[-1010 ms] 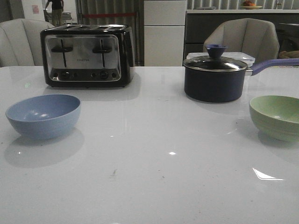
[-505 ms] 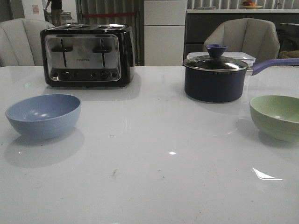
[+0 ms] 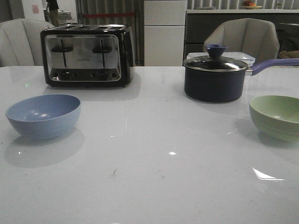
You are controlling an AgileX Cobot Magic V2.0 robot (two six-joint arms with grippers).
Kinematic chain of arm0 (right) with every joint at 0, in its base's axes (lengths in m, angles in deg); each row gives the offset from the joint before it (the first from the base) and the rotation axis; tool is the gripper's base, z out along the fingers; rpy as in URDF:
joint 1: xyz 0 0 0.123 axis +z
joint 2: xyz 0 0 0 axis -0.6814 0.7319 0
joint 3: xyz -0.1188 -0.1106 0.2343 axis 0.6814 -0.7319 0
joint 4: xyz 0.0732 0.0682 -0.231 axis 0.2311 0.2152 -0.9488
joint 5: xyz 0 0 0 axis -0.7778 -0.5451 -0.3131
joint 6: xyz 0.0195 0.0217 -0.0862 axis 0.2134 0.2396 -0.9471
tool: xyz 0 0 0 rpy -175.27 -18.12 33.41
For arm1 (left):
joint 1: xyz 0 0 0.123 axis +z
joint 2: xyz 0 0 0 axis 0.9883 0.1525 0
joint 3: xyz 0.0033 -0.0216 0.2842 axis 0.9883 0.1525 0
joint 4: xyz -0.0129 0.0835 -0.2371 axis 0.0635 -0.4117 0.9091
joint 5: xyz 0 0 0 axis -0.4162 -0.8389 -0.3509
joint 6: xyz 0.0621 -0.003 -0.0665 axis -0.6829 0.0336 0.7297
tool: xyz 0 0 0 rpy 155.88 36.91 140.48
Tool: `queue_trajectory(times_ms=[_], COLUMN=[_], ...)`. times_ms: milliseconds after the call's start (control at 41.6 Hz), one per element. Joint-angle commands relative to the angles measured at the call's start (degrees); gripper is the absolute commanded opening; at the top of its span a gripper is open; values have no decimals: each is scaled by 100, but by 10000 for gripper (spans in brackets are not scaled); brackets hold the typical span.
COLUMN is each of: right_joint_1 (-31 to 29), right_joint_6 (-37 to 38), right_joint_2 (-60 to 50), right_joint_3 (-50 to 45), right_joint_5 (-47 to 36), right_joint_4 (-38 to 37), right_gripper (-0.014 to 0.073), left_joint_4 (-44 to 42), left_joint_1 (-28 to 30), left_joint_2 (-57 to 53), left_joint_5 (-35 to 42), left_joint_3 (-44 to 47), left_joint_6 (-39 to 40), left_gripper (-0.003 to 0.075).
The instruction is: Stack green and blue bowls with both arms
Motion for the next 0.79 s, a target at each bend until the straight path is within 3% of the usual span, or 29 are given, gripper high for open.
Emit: queue_trajectory(times_ms=[0,385,770], right_joint_1=[-28,-28,-28], right_joint_6=[0,0,0], right_joint_2=[543,2154,2982], right_joint_3=[434,493,483], right_joint_5=[100,1584,1800], right_joint_4=[21,21,21], right_gripper=[52,52,52], left_joint_4=[2,2,2], left_joint_1=[4,4,4], left_joint_2=[489,1791,2640], left_joint_5=[-220,-1801,-2064], left_joint_3=[-518,-638,-638], left_joint_6=[41,41,41], left_gripper=[93,93,93])
